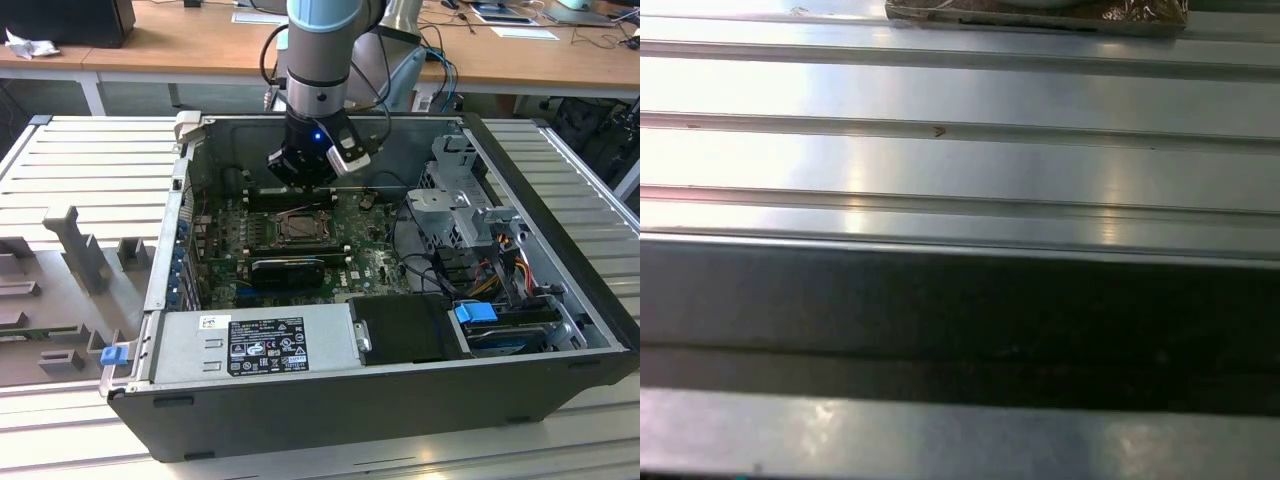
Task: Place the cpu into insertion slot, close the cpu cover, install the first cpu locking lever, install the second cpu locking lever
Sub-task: 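Install the first cpu locking lever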
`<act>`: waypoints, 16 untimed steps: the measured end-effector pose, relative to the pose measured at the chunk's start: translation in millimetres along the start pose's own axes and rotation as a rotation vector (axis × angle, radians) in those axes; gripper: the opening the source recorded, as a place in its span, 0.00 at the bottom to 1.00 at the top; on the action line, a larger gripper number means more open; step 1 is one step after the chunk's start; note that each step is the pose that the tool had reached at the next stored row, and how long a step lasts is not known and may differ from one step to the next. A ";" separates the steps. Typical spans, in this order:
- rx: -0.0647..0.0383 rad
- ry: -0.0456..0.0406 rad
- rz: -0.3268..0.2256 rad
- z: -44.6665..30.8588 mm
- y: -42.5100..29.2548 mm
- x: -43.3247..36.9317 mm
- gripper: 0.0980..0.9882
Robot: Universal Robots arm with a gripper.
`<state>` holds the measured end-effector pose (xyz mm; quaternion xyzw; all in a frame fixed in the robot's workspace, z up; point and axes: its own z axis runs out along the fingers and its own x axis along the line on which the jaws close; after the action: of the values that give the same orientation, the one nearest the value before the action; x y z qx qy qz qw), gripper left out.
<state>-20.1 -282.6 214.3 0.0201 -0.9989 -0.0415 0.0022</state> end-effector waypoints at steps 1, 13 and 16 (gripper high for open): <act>0.000 -0.0002 0.001 0.3 -0.1 -0.6 0.01; 0.000 -0.0003 0.003 5.6 -1.7 -3.9 0.01; 0.000 -0.0004 0.003 6.5 -1.9 -4.2 0.01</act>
<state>-15.9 -283.7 207.7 0.0184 -0.9990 -0.0416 0.0021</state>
